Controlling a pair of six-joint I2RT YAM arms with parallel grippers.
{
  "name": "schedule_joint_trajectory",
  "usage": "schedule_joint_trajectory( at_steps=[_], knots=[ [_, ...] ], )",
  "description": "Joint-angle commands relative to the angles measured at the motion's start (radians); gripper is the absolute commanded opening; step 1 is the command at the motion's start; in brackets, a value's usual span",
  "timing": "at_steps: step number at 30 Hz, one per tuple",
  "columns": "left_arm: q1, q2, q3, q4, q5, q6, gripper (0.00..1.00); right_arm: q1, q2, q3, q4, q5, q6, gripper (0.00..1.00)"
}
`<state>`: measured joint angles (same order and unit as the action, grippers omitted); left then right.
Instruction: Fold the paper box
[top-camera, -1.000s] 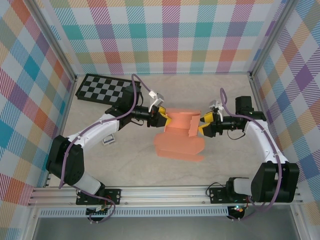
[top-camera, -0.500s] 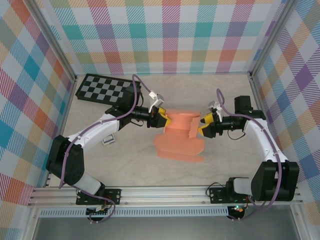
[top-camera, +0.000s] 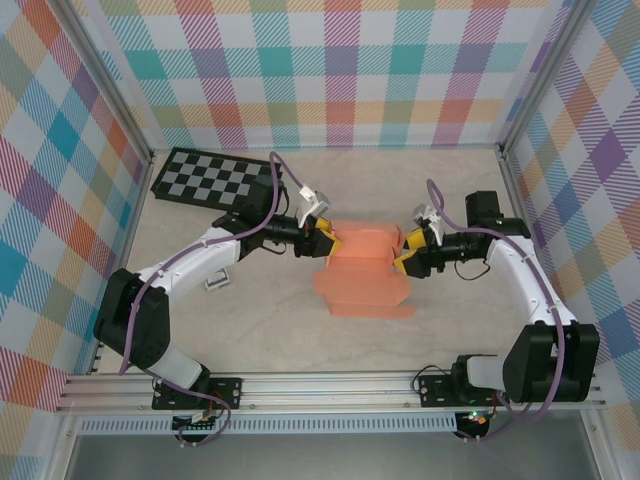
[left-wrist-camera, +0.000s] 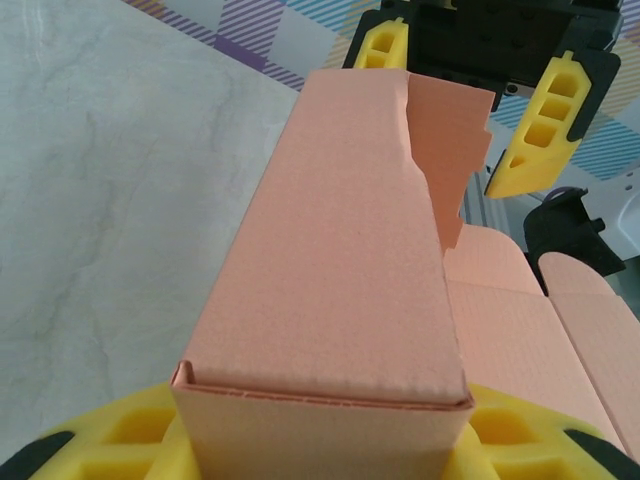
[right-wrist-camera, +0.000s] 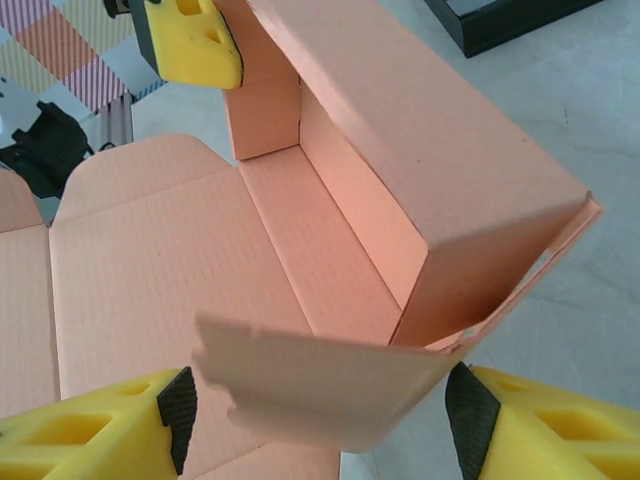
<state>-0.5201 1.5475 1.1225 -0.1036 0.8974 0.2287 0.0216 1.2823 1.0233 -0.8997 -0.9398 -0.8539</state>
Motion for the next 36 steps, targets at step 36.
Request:
schedule_joint_trajectory(
  at_steps=[36],
  knots=[
    [0.052,-0.073,-0.024,-0.013,-0.017,0.064,0.2,-0.022,-0.27,-0.248,0.573,0.072,0.4,0.63]
  ],
)
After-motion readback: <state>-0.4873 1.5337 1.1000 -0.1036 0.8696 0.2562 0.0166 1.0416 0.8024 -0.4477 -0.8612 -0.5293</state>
